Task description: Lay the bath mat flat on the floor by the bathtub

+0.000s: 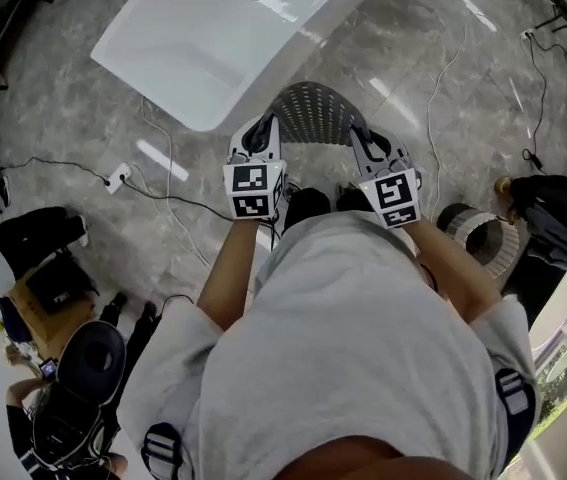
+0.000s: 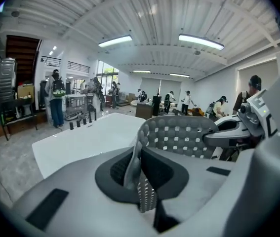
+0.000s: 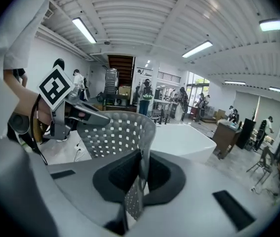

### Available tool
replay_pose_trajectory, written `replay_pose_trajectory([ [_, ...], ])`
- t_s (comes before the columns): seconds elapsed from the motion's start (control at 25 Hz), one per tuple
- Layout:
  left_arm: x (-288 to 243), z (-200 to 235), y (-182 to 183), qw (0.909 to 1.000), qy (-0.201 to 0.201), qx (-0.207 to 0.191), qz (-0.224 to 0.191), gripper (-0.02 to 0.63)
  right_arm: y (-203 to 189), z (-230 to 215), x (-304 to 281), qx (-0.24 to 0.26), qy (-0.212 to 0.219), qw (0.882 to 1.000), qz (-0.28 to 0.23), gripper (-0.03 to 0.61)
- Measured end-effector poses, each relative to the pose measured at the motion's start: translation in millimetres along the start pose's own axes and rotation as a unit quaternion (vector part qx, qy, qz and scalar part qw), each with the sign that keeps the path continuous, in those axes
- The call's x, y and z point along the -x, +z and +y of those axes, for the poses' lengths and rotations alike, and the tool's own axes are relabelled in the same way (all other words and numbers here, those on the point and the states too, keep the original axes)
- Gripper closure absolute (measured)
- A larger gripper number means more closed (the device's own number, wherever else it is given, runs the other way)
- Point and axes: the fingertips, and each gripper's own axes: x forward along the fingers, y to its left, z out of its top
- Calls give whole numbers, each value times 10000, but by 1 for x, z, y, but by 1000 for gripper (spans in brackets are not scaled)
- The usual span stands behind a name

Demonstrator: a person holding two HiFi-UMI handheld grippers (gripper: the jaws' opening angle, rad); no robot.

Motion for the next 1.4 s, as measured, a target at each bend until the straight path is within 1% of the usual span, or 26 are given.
replay_pose_trajectory([
  [0.16, -21, -4, 8, 9986, -451, -274, 0, 583, -3, -14, 1, -281, -535, 9982, 35, 558],
  [0.28, -31, -16, 14, 9958, -801, -429, 70, 584, -11, -21, 9, -480, -860, 9951, 95, 558],
  [0.4, -40, -32, 22, 9934, -1029, -501, 72, 583, -14, -31, 15, -530, -1009, 9933, 172, 558],
  [0.56, -55, -63, 36, 9897, -1259, -682, 1, 583, -21, -52, 28, -555, -1157, 9916, 180, 558],
  [0.68, -66, -74, 40, 9883, -1313, -773, 0, 583, -27, -66, 32, -625, -1243, 9902, 157, 558],
  [0.84, -85, -76, 47, 9888, -1273, -780, 84, 583, -30, -90, 24, -706, -1275, 9892, 127, 558],
  [1.04, -113, -89, 59, 9886, -1229, -854, 165, 584, -37, -128, 20, -777, -1301, 9884, 76, 558],
  [1.16, -134, -103, 63, 9877, -1248, -894, 288, 584, -49, -150, 21, -838, -1335, 9875, 87, 558],
  [1.4, -181, -135, 73, 9871, -1302, -772, 516, 584, -69, -203, 18, -1048, -1366, 9851, 28, 558],
])
